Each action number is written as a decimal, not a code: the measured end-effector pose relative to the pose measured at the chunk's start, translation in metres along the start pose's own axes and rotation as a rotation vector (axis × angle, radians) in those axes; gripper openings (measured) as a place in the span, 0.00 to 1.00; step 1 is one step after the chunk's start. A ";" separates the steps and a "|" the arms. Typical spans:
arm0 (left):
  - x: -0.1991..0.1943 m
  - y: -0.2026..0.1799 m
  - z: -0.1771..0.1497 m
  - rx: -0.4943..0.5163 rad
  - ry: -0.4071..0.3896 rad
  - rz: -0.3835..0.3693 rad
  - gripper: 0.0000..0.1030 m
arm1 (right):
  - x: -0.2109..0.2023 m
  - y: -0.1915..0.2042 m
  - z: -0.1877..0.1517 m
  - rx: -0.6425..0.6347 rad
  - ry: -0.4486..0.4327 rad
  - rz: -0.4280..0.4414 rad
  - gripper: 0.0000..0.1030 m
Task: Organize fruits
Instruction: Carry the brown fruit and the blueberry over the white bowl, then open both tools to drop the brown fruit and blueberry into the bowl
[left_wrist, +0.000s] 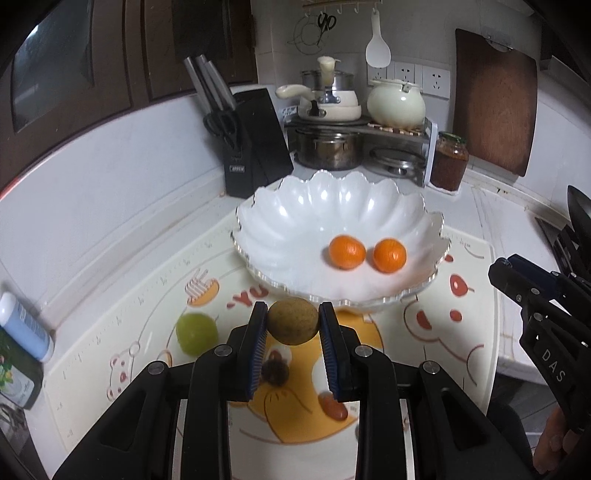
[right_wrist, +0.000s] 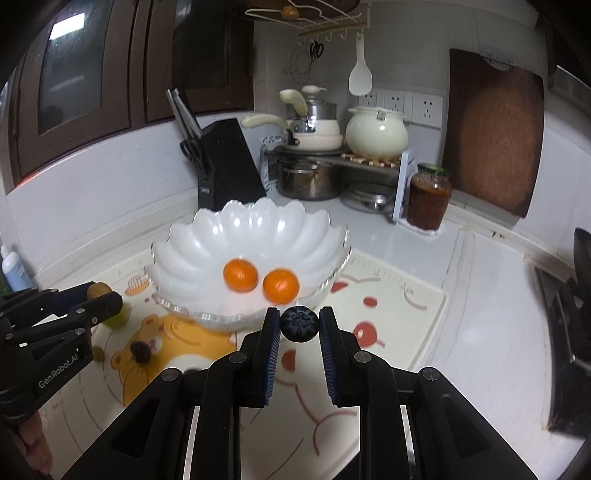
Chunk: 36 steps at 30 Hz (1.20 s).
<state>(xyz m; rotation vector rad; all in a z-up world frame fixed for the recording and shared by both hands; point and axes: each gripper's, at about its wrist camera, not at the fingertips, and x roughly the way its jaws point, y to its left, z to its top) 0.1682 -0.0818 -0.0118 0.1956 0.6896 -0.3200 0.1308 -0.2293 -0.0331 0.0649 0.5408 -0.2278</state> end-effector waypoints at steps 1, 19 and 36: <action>0.002 0.000 0.004 0.002 -0.004 -0.002 0.27 | 0.001 -0.001 0.004 -0.003 -0.007 -0.001 0.22; 0.053 0.007 0.056 -0.018 0.004 0.007 0.28 | 0.058 -0.007 0.063 -0.039 -0.013 0.007 0.22; 0.121 0.018 0.065 -0.049 0.099 -0.005 0.28 | 0.128 -0.001 0.077 -0.051 0.095 0.013 0.22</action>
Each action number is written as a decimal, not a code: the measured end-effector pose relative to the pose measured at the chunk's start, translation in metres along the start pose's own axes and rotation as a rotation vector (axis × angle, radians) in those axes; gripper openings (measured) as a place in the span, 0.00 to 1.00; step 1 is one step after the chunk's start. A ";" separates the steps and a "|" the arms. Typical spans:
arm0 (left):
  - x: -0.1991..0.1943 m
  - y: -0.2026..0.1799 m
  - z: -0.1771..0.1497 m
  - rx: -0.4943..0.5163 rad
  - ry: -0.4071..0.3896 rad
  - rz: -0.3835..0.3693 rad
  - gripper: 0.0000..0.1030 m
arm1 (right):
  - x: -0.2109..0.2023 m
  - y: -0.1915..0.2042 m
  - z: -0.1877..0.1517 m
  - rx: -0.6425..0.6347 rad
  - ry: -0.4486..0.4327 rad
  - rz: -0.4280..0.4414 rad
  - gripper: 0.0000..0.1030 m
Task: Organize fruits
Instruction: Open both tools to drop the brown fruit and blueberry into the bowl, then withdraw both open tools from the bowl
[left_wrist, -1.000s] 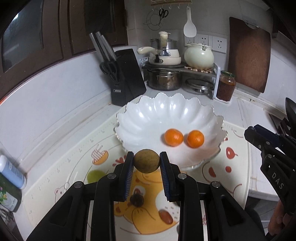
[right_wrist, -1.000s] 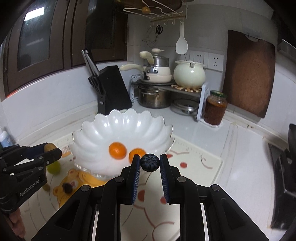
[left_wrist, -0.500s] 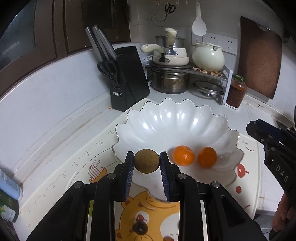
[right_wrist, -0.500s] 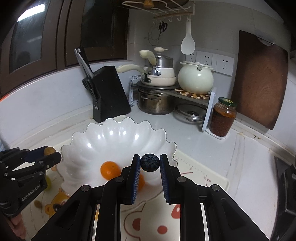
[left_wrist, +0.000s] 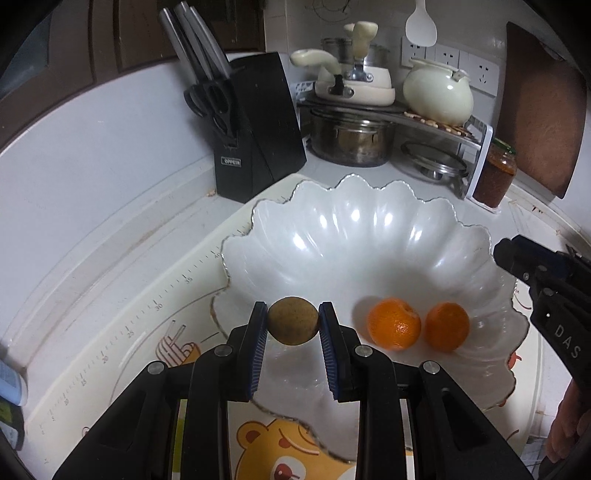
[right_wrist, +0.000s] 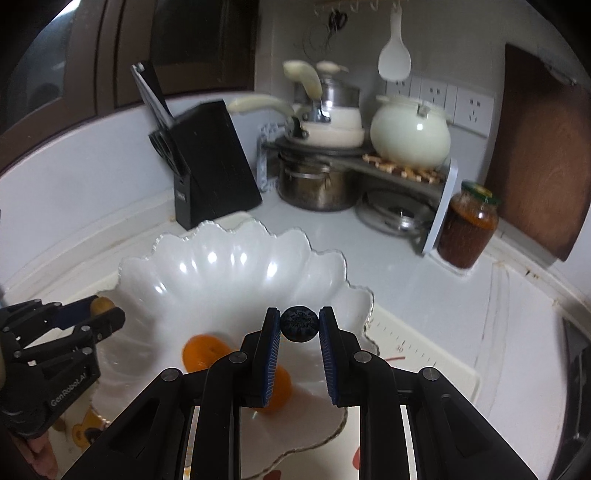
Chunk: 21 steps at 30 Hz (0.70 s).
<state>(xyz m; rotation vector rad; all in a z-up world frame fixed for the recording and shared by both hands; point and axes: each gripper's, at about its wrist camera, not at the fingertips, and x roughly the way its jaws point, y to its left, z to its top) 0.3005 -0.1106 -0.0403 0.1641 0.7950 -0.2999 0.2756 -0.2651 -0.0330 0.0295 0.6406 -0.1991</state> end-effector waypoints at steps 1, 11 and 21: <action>0.002 -0.001 -0.001 0.001 0.005 -0.002 0.28 | 0.003 -0.001 -0.001 0.006 0.010 0.002 0.22; 0.013 -0.004 -0.005 0.002 0.029 0.002 0.43 | 0.017 -0.006 -0.007 0.019 0.056 -0.015 0.26; -0.007 0.001 -0.004 -0.003 -0.004 0.034 0.67 | -0.005 -0.007 -0.004 0.044 0.000 -0.069 0.72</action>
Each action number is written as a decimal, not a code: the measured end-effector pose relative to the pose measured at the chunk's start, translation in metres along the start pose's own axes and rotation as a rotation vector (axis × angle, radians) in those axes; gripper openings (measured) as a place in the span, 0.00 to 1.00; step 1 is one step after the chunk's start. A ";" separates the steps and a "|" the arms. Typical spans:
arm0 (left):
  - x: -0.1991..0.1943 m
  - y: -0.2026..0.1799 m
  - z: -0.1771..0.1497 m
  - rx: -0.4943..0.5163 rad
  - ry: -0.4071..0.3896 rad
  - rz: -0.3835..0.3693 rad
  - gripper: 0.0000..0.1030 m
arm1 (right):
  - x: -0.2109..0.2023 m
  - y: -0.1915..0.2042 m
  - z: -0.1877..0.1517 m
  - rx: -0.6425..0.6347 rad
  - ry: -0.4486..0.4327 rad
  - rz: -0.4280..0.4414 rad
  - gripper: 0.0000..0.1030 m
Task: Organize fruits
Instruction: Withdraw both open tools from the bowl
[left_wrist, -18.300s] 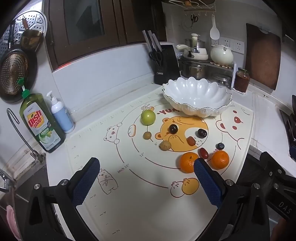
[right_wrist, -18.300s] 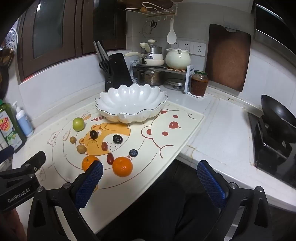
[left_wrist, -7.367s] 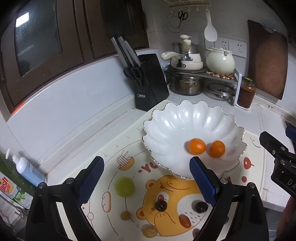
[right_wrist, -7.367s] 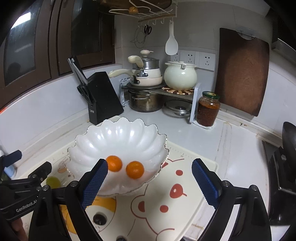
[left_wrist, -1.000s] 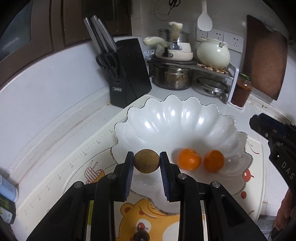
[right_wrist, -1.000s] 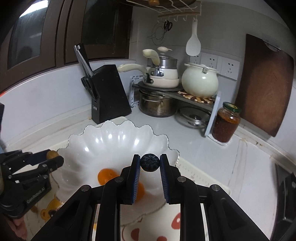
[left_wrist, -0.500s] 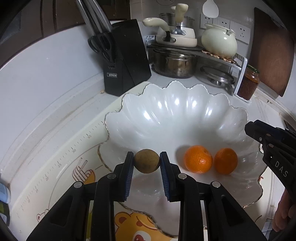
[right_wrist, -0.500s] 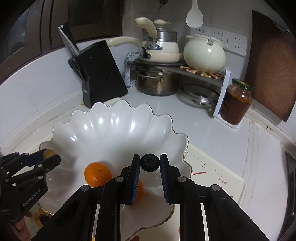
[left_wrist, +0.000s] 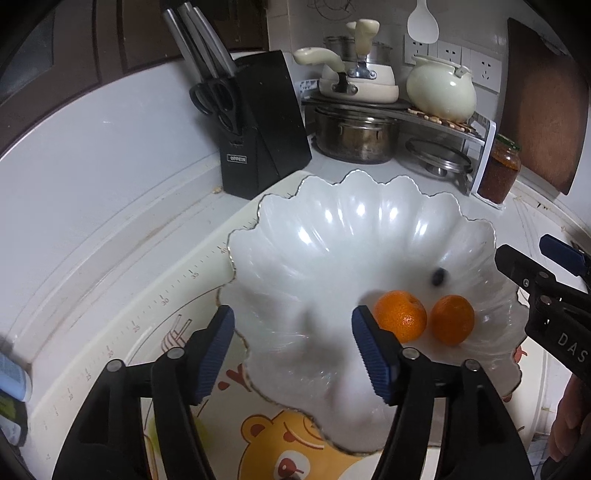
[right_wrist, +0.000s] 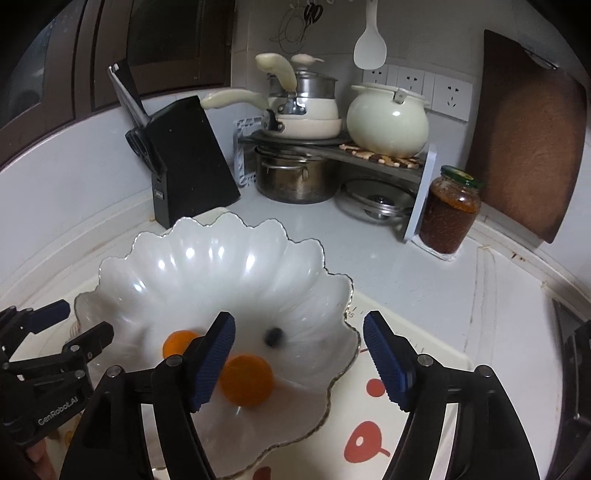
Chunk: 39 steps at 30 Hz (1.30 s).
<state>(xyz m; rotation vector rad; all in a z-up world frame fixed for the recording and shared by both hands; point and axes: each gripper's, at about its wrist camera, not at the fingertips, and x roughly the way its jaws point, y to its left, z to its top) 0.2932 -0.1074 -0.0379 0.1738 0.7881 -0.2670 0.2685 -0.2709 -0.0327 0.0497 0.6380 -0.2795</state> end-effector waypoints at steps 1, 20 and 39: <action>-0.002 0.001 0.000 -0.002 -0.003 0.006 0.71 | -0.002 0.001 0.000 0.001 -0.004 -0.003 0.75; -0.074 0.019 -0.020 -0.017 -0.062 0.081 0.79 | -0.074 0.020 -0.008 0.037 -0.074 0.022 0.80; -0.129 0.053 -0.047 -0.050 -0.102 0.112 0.79 | -0.129 0.052 -0.023 0.041 -0.114 0.076 0.80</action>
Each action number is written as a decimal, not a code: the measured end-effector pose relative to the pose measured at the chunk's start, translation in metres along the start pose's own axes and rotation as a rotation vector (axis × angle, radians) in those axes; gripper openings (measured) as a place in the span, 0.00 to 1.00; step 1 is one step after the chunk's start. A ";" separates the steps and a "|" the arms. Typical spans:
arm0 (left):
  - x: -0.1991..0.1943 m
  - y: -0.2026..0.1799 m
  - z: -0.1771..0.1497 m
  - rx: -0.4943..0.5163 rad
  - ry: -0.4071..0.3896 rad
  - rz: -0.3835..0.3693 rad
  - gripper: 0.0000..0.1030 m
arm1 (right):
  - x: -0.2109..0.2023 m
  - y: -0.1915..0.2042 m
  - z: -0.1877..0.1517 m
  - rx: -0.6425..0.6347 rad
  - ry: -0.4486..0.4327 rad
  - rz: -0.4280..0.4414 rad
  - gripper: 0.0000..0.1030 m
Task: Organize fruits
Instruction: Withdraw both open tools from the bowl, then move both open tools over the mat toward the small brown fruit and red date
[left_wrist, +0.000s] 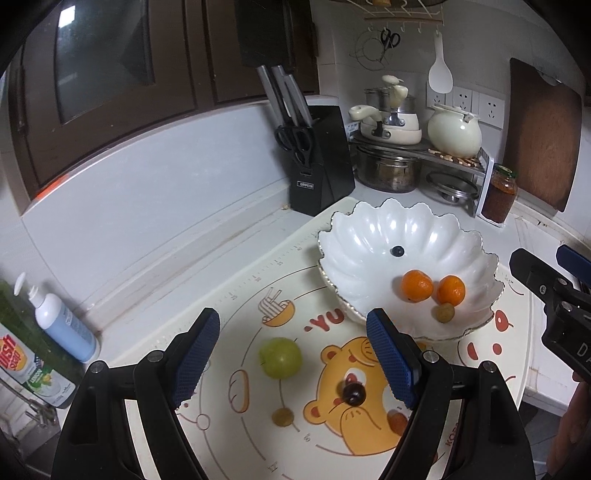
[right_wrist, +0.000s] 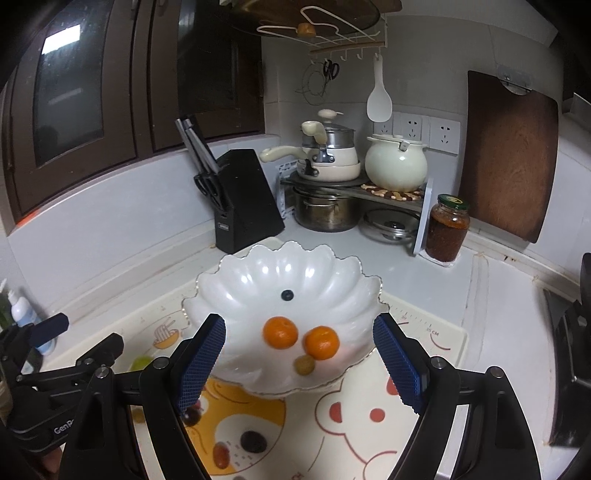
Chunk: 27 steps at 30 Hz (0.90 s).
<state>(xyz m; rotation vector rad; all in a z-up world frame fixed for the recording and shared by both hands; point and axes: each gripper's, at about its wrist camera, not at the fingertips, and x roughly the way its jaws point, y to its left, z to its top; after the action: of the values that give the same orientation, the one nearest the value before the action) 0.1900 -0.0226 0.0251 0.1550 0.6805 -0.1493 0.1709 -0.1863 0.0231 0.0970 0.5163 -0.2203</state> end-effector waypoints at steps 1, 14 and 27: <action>-0.001 0.001 -0.001 0.000 -0.001 0.002 0.79 | -0.003 0.002 -0.001 -0.005 -0.003 0.001 0.80; -0.011 0.013 -0.021 -0.019 0.010 0.015 0.82 | -0.017 0.016 -0.017 -0.031 -0.009 0.010 0.80; -0.002 0.017 -0.043 -0.023 0.037 0.033 0.82 | -0.008 0.018 -0.038 -0.041 0.032 0.014 0.80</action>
<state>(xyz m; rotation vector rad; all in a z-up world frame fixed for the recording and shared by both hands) 0.1652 0.0021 -0.0045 0.1466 0.7156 -0.1070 0.1499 -0.1615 -0.0047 0.0640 0.5513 -0.1944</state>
